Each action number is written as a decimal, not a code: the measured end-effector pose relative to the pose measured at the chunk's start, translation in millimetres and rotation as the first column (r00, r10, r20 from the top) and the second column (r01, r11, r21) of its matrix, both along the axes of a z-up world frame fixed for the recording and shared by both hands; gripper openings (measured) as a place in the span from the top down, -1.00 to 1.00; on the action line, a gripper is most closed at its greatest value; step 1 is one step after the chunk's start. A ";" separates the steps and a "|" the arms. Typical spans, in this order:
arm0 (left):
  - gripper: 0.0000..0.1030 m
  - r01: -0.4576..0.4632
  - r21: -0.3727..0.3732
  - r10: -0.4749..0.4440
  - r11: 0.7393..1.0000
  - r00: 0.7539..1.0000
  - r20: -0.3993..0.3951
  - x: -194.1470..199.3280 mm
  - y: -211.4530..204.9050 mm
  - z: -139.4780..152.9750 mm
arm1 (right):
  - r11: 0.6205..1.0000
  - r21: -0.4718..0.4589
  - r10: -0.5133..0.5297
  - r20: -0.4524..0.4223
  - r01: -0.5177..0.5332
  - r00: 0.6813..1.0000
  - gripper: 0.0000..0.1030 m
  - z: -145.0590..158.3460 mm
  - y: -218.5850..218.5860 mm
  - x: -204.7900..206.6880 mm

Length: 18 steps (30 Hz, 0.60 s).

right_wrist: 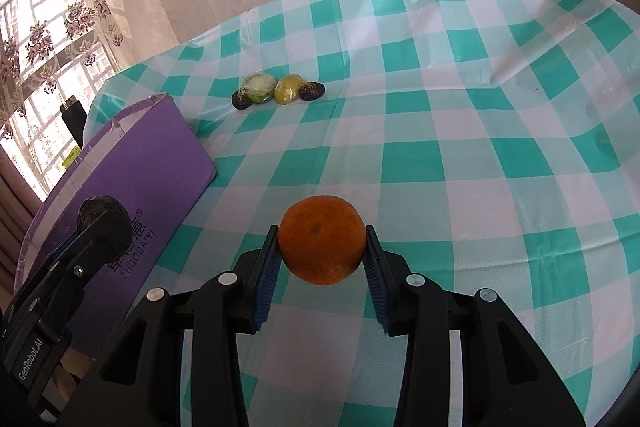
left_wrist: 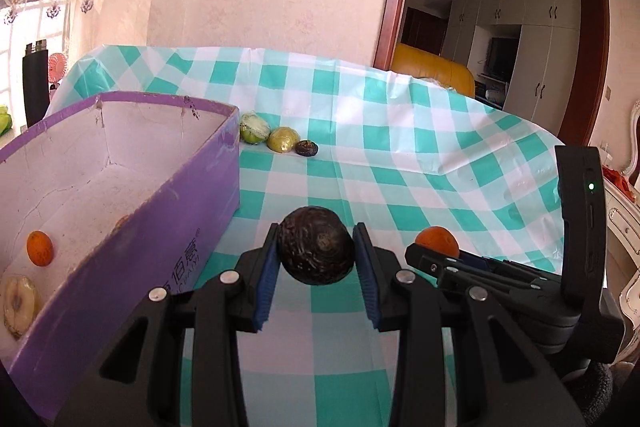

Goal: Organize fruits
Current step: 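Carry the passion fruit and mandarin over the purple box with both tools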

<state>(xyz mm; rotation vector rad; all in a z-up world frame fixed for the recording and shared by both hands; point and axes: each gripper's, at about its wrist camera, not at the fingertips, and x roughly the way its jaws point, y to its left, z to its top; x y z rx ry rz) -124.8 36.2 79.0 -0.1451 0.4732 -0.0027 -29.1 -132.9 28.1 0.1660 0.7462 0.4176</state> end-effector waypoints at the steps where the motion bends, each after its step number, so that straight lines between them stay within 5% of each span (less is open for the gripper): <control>1: 0.29 -0.006 0.012 0.006 1.000 1.000 0.028 -6.5 1.0 7.6 | 1.000 0.013 0.002 0.018 -0.003 1.000 0.22 5.1 1.7 -3.1; 11: 0.29 -0.126 0.082 0.109 0.989 0.976 0.187 -56.8 36.9 60.7 | 0.988 0.095 0.101 0.186 -0.120 0.977 0.21 62.2 35.9 -38.5; 18: 0.29 -0.232 0.106 0.210 0.967 0.961 0.181 -71.8 76.9 74.4 | 0.971 0.057 0.211 0.246 -0.231 0.946 0.21 82.2 77.1 -56.8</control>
